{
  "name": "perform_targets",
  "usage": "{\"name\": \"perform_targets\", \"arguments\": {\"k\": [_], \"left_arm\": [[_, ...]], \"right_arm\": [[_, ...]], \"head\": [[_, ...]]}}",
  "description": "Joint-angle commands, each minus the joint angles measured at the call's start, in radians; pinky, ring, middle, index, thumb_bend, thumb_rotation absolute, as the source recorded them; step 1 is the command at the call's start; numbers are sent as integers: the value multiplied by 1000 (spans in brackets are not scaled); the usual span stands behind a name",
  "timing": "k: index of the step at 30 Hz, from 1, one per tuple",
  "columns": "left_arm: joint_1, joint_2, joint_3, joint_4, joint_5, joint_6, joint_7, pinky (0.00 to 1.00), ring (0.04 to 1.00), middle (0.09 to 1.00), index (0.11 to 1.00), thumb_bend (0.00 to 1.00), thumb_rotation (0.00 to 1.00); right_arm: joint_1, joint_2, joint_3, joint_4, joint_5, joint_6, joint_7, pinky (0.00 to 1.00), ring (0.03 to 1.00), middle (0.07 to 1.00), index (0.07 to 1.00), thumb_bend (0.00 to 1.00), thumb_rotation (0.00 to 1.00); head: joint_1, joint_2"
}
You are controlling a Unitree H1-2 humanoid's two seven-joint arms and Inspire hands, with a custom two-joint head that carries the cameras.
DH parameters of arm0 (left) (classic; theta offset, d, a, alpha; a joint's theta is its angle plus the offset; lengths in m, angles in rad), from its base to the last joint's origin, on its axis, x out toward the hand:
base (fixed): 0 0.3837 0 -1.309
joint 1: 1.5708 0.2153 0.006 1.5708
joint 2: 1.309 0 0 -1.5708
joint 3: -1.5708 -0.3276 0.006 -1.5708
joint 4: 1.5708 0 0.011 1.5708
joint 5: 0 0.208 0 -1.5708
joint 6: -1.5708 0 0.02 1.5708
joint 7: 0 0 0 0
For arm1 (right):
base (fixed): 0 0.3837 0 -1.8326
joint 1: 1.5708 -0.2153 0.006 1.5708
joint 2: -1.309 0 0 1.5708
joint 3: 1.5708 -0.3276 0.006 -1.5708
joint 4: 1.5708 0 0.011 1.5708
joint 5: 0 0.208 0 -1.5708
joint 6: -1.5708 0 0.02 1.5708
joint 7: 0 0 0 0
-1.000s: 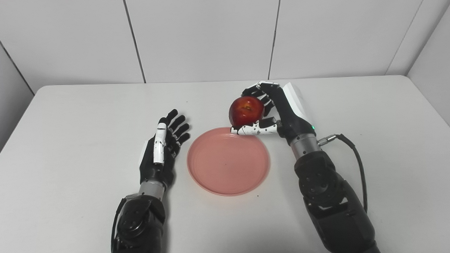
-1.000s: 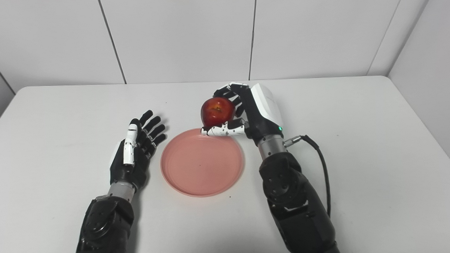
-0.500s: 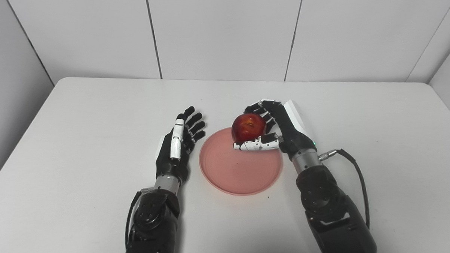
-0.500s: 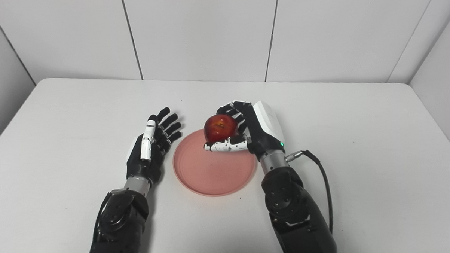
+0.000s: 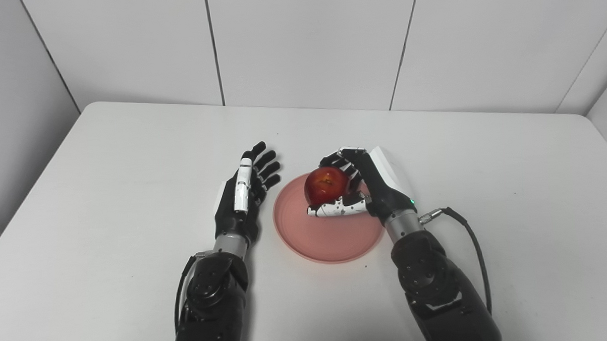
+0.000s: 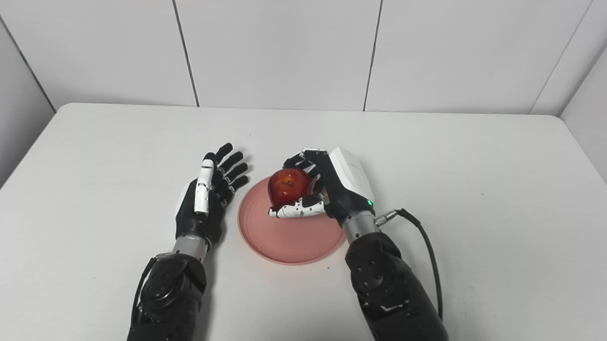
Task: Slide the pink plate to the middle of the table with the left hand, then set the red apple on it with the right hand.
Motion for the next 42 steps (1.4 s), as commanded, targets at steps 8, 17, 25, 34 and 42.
{"name": "perform_targets", "arguments": {"k": [8,17,25,34,42], "left_arm": [[-3,-10,9,-2,8,46,28,843,853,865,853,342,1000],[-5,-9,12,-1,7,44,28,837,852,865,856,344,1000],[-4,-10,13,-9,5,55,29,837,852,864,855,342,1000],[-4,-7,14,-5,1,51,23,838,852,864,856,346,1000],[-3,-2,10,-5,4,48,19,839,854,869,860,348,1000]], "right_arm": [[-30,2,36,26,-44,-109,-34,302,382,470,487,514,127],[-17,0,53,45,-70,-136,-39,252,336,437,487,514,126],[-8,-2,58,47,-93,-134,-32,237,325,428,488,514,127],[-5,0,57,44,-119,-108,-33,316,405,507,489,518,136],[6,-3,53,18,-143,-71,1,375,481,586,611,787,171]], "head": [[-3,6],[-5,13],[-8,14],[-15,14],[-19,13]]}}
